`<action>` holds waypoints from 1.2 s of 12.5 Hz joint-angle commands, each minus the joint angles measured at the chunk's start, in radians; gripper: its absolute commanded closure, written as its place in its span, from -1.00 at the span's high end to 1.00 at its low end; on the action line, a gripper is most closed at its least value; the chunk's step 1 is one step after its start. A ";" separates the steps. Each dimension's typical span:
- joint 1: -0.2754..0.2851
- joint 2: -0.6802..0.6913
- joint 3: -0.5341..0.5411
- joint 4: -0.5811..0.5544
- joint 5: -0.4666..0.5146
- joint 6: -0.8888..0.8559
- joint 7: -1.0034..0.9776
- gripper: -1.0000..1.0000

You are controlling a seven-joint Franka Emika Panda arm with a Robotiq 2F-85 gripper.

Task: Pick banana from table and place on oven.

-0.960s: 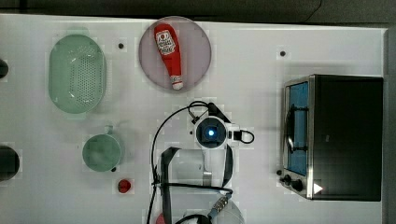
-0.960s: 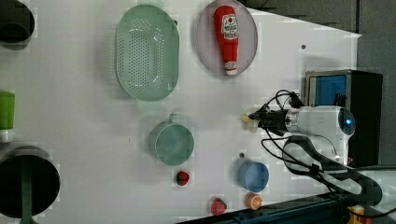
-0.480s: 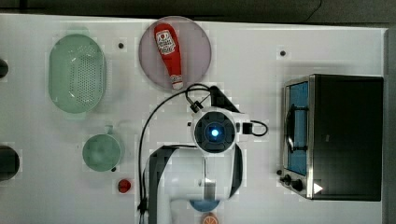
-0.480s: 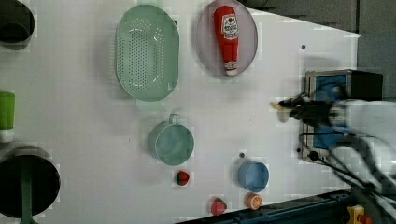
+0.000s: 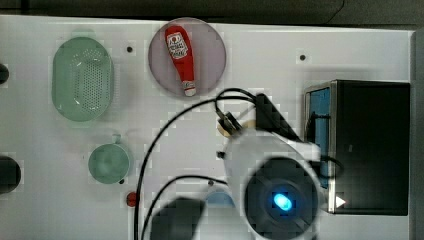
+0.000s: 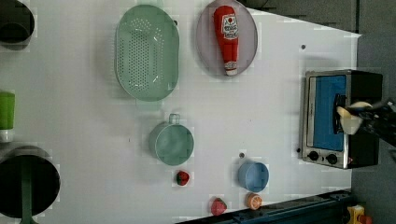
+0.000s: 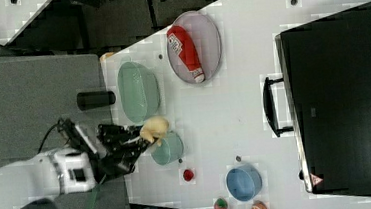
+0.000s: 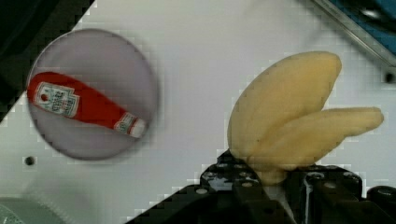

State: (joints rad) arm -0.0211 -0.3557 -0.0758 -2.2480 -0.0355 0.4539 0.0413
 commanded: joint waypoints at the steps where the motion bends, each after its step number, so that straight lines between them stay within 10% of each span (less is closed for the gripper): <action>1: -0.036 0.046 -0.099 0.025 0.001 -0.043 -0.048 -0.48; 15: -0.061 0.555 -0.494 0.410 0.017 0.026 -0.748 -0.48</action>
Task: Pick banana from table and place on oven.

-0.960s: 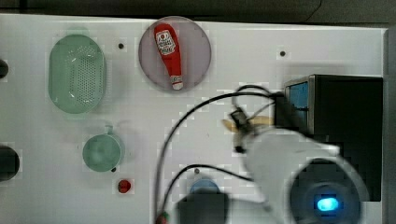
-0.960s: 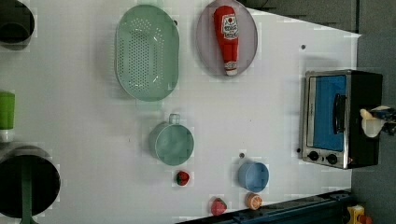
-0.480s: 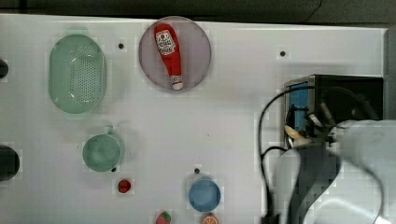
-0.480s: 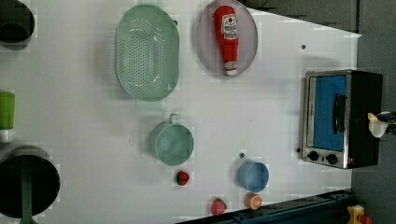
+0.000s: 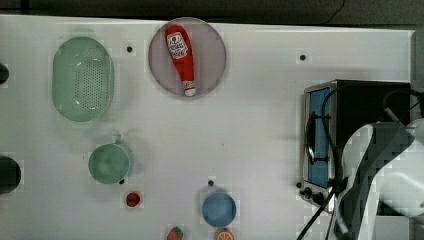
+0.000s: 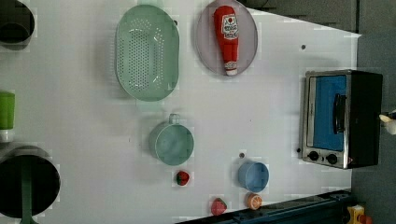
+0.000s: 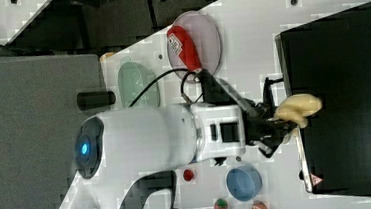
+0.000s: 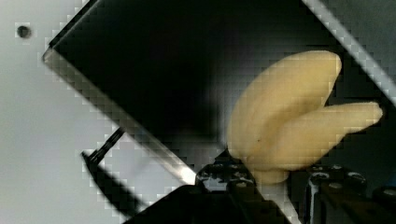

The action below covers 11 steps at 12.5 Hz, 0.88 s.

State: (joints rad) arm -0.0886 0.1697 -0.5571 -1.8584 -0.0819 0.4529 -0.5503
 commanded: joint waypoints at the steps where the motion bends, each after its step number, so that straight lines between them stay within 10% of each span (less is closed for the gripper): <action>1: 0.001 0.053 -0.022 0.018 0.120 0.029 -0.157 -0.48; 4: -0.006 0.079 -0.029 0.019 0.148 0.062 -0.222 -0.40; 11: -0.003 0.046 -0.029 0.026 0.141 0.045 -0.253 1.00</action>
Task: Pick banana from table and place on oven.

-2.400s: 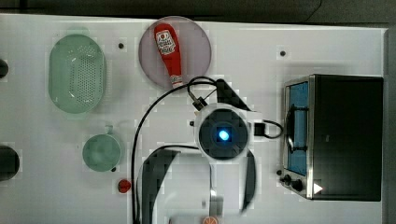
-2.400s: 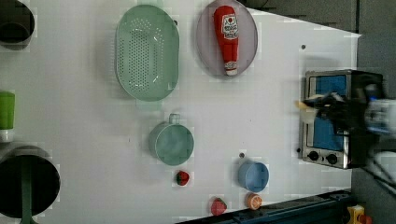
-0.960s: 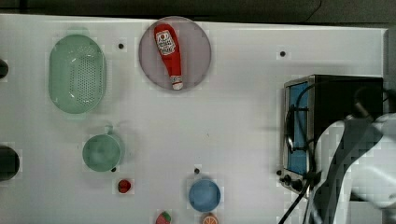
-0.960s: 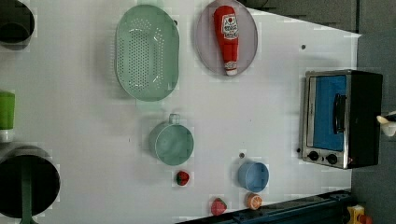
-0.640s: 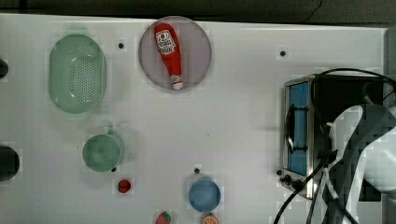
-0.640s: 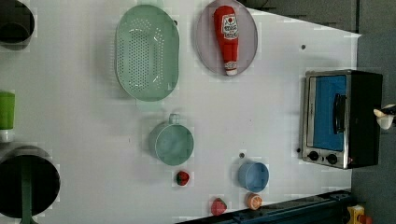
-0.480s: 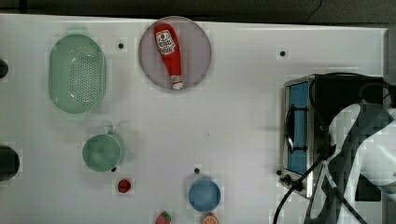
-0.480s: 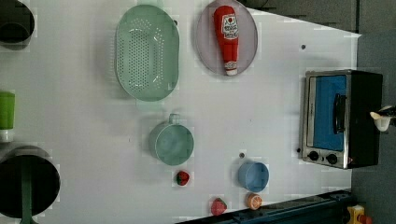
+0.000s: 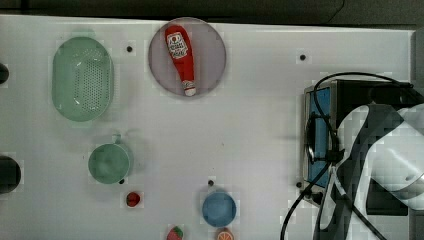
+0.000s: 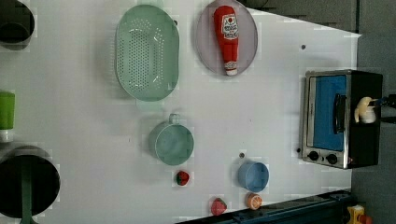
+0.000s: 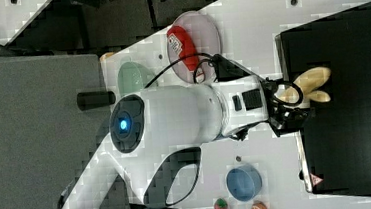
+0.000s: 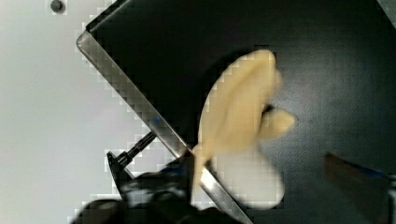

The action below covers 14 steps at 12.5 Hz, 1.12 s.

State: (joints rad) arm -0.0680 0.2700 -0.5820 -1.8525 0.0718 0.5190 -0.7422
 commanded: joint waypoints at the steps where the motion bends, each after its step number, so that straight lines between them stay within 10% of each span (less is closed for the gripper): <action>1: -0.019 -0.084 -0.002 0.035 -0.025 -0.057 -0.061 1.00; 6: 0.028 -0.308 0.074 0.094 -0.104 -0.331 0.005 1.00; 14: 0.056 -0.578 0.495 -0.078 -0.155 -0.447 0.683 1.00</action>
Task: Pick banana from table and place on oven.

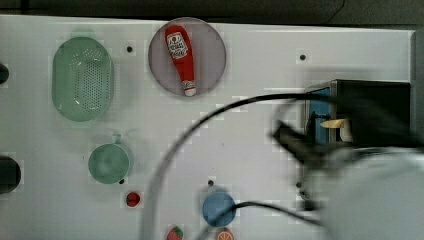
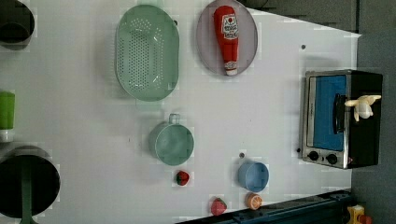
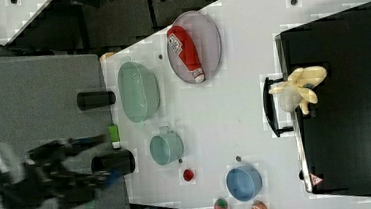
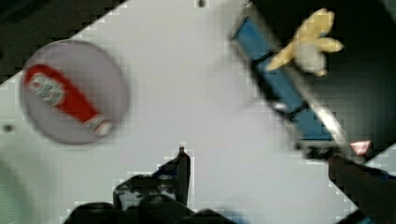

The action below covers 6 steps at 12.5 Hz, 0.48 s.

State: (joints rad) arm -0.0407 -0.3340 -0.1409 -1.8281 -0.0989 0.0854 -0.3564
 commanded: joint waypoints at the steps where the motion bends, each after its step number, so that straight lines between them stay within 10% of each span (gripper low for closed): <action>1: 0.029 0.003 0.092 -0.124 0.016 -0.014 0.359 1.00; 6: 0.028 -0.043 0.122 -0.185 0.065 -0.020 0.409 1.00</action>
State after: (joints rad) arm 0.0561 -0.3733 0.0488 -1.9883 -0.0468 0.0518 -0.0141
